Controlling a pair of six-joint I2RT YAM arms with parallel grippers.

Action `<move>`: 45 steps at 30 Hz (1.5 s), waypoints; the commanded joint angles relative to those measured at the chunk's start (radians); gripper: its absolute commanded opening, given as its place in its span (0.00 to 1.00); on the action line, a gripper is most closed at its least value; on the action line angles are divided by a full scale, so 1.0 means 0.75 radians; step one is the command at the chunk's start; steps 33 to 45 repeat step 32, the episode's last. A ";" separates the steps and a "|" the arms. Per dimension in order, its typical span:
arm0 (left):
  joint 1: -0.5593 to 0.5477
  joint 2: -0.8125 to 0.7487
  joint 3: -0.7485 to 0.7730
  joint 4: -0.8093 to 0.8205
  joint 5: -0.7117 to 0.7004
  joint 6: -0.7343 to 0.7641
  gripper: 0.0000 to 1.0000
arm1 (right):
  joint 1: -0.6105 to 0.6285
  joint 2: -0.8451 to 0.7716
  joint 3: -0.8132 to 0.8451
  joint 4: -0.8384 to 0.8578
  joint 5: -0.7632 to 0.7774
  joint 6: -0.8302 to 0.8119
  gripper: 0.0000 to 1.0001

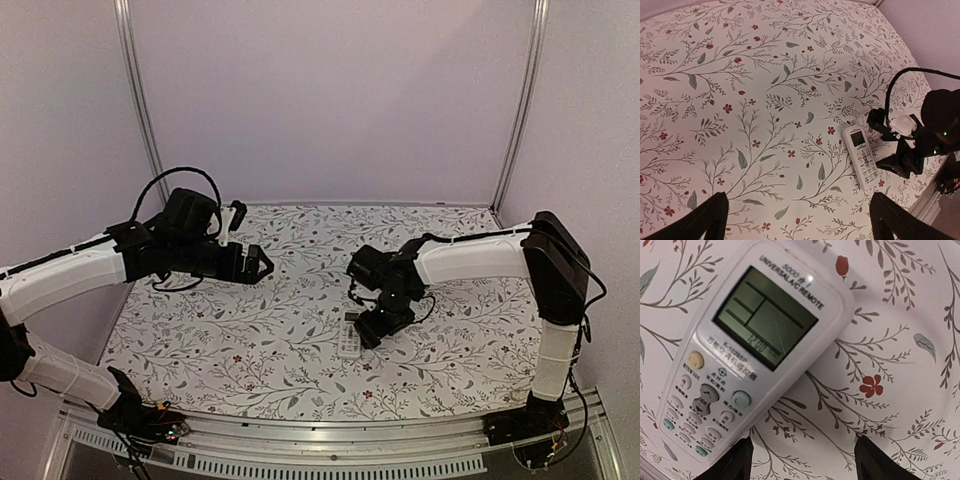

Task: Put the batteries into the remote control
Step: Adjust the remote control at the center of the board, then reset both arms

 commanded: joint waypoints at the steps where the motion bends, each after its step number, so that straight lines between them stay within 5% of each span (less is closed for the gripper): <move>1: -0.002 0.021 0.035 0.020 0.004 0.024 1.00 | -0.023 -0.134 -0.018 0.019 -0.046 0.028 0.72; 5: 0.038 0.056 0.122 -0.009 0.024 0.018 1.00 | -0.105 -0.325 -0.052 0.071 -0.079 0.041 0.76; 6: 0.066 0.061 0.130 0.011 0.069 -0.003 1.00 | -0.138 -0.382 -0.062 0.089 -0.105 0.045 0.81; 7: 0.096 0.062 0.131 0.042 0.105 -0.025 1.00 | -0.175 -0.453 -0.078 0.112 -0.128 0.048 0.96; 8: 0.123 0.056 0.131 0.066 0.127 -0.033 1.00 | -0.221 -0.495 -0.094 0.135 -0.144 0.049 0.99; 20: 0.459 0.038 0.088 0.048 0.109 -0.008 1.00 | -0.707 -0.940 -0.495 0.501 -0.345 0.107 0.99; 29: 0.513 -0.028 -0.194 0.180 0.062 -0.067 0.99 | -0.727 -0.937 -0.779 0.804 -0.398 0.237 0.99; 45: 0.512 -0.036 -0.205 0.188 0.051 -0.062 1.00 | -0.727 -0.966 -0.780 0.810 -0.385 0.237 0.99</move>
